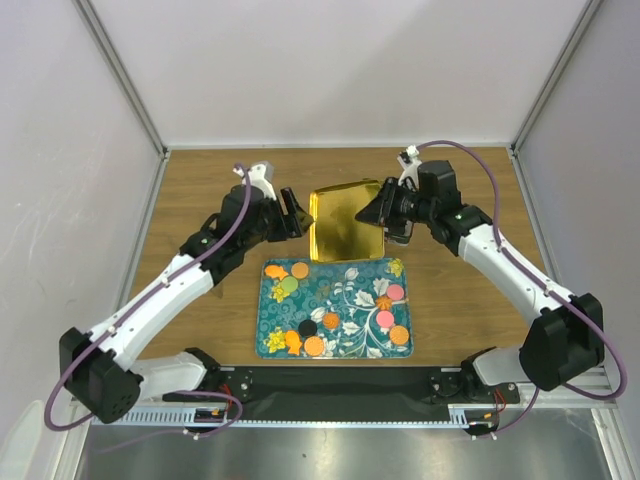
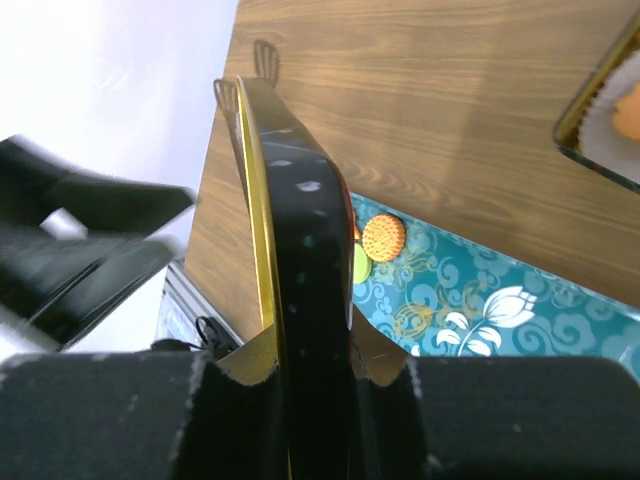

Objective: Pack the cookies

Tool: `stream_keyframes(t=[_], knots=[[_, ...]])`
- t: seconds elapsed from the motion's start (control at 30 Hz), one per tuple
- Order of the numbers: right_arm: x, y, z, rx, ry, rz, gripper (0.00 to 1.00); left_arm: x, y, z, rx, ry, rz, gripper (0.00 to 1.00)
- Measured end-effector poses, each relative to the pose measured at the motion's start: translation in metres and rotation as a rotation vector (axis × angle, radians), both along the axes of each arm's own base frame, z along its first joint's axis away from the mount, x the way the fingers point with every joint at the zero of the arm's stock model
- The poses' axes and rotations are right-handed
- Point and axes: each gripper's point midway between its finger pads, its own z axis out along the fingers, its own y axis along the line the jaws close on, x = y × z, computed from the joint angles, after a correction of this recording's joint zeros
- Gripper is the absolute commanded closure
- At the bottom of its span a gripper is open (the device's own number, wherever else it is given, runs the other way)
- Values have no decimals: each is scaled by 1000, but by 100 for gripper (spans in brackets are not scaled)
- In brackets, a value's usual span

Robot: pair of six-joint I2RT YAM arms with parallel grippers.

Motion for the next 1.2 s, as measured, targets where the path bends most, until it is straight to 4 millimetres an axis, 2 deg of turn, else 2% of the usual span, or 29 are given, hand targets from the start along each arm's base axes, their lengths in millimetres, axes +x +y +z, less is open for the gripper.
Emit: stream_keyframes(t=[0.17,0.3,0.37,0.47,0.63,0.73,0.8,1.0,1.2], knots=[[15,-7,13,-15,41,-44,100,-17,0,47,90,-227,-55,16],[34,-7,31,-15,43,-73,100,-55,-27,94,177,-508,-158,12],[40,-8,35,-22,57,-91,100,-67,-38,106,229,-642,-180,10],[47,-12,37,-43,89,-128,100,-69,-45,103,341,-794,-165,6],[51,-18,45,-66,128,-176,100,-65,-53,64,622,-1029,-169,5],[51,-21,50,-67,132,-194,100,-64,-56,48,763,-1149,-173,6],[51,-22,50,-68,138,-203,100,-63,-57,50,809,-1208,-156,5],[47,-23,45,-78,169,-217,100,-62,-63,80,856,-1350,-78,6],[45,-22,45,-76,182,-228,100,-63,-81,75,917,-1415,-124,7]])
